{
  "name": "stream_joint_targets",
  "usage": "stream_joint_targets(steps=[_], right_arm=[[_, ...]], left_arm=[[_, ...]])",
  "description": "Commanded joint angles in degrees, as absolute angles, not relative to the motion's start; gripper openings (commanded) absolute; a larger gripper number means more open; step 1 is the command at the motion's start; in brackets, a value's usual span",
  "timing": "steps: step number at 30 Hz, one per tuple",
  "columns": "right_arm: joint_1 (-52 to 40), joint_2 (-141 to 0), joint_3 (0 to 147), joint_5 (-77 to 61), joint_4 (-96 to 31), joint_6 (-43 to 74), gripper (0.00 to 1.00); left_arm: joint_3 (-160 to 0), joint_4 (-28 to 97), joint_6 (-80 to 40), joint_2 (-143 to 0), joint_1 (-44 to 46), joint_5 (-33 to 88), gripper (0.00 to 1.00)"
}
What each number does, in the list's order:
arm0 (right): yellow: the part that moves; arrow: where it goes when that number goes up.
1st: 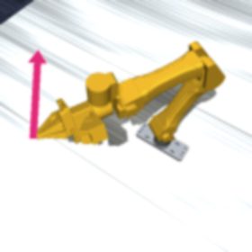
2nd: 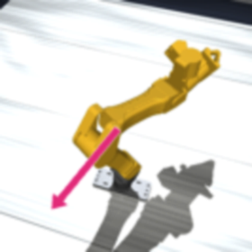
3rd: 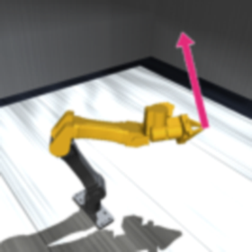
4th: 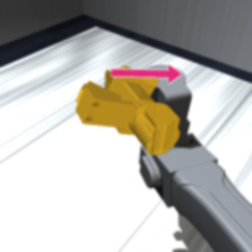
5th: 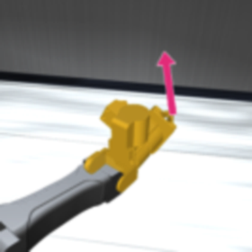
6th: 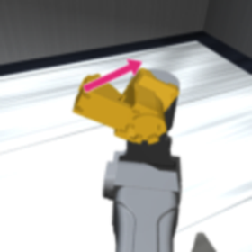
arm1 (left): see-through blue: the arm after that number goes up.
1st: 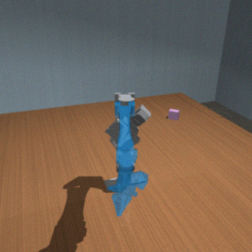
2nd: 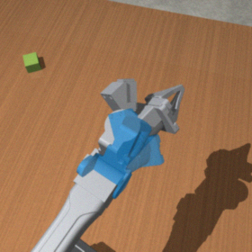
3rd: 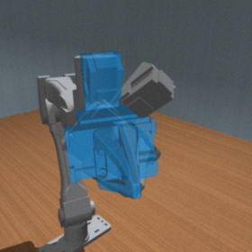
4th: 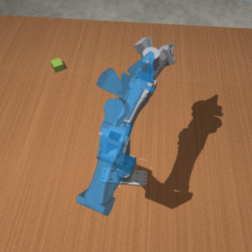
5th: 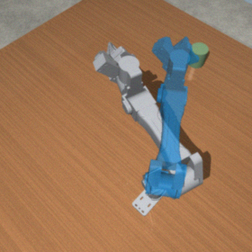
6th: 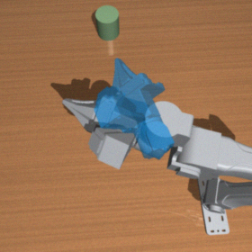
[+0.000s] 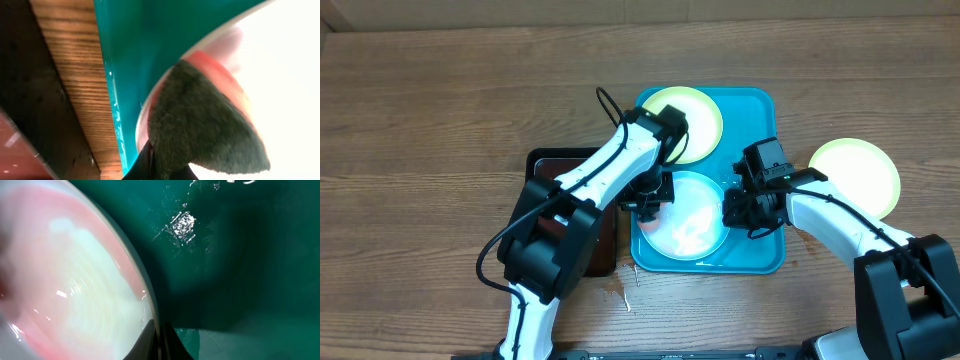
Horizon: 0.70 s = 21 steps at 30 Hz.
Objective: Clean dirty plates on tray and stack at the side
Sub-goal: 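Return the sponge to the brown tray with the left gripper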
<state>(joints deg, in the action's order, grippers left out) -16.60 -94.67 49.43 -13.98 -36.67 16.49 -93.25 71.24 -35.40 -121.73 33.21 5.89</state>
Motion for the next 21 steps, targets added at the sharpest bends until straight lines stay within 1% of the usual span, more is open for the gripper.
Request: stream_joint_targets(steps=[1, 3, 6, 10, 12, 17, 21], right_arm=[[-16.4, -94.7, 49.2, -13.2, -36.5, 16.3, 0.04], [-16.4, -94.7, 49.2, -13.2, -36.6, 16.3, 0.04], [-16.4, -94.7, 49.2, -13.2, -36.7, 16.3, 0.04], [-16.4, -94.7, 49.2, -13.2, -36.7, 16.3, 0.04], [-16.4, -94.7, 49.2, -13.2, -36.7, 16.3, 0.04], [-16.4, -94.7, 49.2, -13.2, -36.7, 16.3, 0.04], [-16.4, -94.7, 49.2, -13.2, -36.7, 16.3, 0.04]], left_arm=[[-97.1, 73.6, -31.6, -115.5, 31.8, 6.6, 0.04], [-97.2, 74.5, -31.0, -112.6, 30.9, 6.0, 0.04], [-97.2, 77.2, -30.8, -107.8, 28.0, 1.8, 0.04], [-97.1, 81.0, -30.9, -104.5, 21.8, -7.2, 0.04], [-96.5, 81.4, -30.8, -104.6, 19.3, -7.4, 0.04], [-87.7, 77.6, -30.8, -104.6, 14.9, -6.7, 0.04], [-77.2, 70.2, -30.8, -104.6, 13.7, -5.0, 0.04]])
